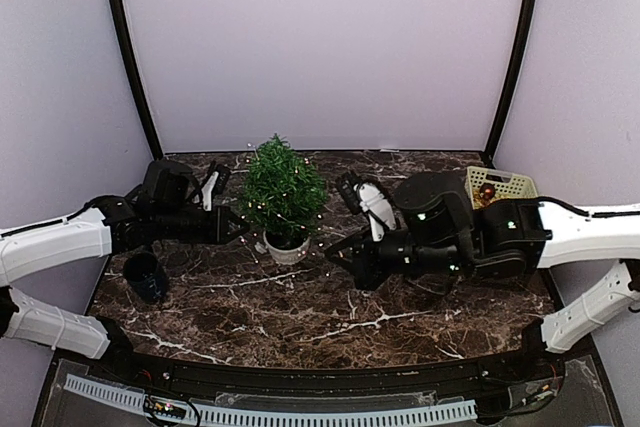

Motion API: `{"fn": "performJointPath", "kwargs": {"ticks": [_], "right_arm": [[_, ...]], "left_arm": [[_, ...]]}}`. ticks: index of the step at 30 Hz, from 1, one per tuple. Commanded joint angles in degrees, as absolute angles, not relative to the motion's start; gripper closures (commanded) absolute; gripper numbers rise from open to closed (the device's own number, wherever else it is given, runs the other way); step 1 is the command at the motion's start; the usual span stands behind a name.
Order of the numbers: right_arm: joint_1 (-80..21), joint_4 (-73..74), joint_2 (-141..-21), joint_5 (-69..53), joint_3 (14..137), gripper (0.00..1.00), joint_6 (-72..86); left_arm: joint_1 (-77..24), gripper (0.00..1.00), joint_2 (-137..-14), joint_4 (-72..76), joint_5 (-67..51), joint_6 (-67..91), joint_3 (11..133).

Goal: Decorate the small christmas tree

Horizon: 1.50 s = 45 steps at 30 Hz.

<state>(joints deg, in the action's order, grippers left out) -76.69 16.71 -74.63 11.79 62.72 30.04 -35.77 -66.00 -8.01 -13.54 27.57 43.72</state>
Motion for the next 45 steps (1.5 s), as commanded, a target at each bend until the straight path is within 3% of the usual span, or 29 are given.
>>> {"fn": "performJointPath", "kwargs": {"ticks": [1,10,22,24,26,30,34,39,42,45], "right_arm": [[-77.21,21.18,-70.21,17.17,68.2,1.0,27.31],[-77.17,20.66,-71.52,23.86,87.24,1.0,15.7],[-77.17,9.83,-83.88,11.34,106.41,1.0,3.64],[-77.15,9.54,-85.24,11.15,108.2,1.0,2.83],[-77.16,9.57,-86.53,11.16,109.51,1.0,2.49],[-77.15,9.22,-86.97,11.68,109.74,1.0,2.33],[-77.01,8.69,-86.5,13.95,108.3,1.0,2.5],[-77.08,7.89,-85.25,16.48,106.69,1.0,2.38],[-77.06,7.57,-84.26,18.82,105.38,1.0,2.05],[-77.08,7.18,-82.85,20.79,103.6,1.0,2.1]], "left_arm": [[-34.98,1.0,-66.21,-5.5,-14.82,26.28,42.77],[-34.28,1.0,-66.45,-5.11,-15.09,25.15,41.9],[-33.65,0.97,-67.66,-4.31,-14.47,22.93,41.91],[-33.63,0.9,-67.11,-4.72,-13.65,22.33,42.37],[-33.61,0.7,-65.57,-5.2,-12.45,21.75,42.6],[-33.65,0.39,-60.51,-7.62,-9.75,20.51,42.44],[-33.66,0.19,-54.56,-11.66,-7.41,18.28,41.92],[-33.6,0.1,-48.8,-16.78,-6.15,9.98,44.5],[-33.69,0.1,-48.03,-16.89,-9.18,6.94,46.97],[-34.09,0.16,-48.89,-13.39,-15.02,6.69,49.11]]}}
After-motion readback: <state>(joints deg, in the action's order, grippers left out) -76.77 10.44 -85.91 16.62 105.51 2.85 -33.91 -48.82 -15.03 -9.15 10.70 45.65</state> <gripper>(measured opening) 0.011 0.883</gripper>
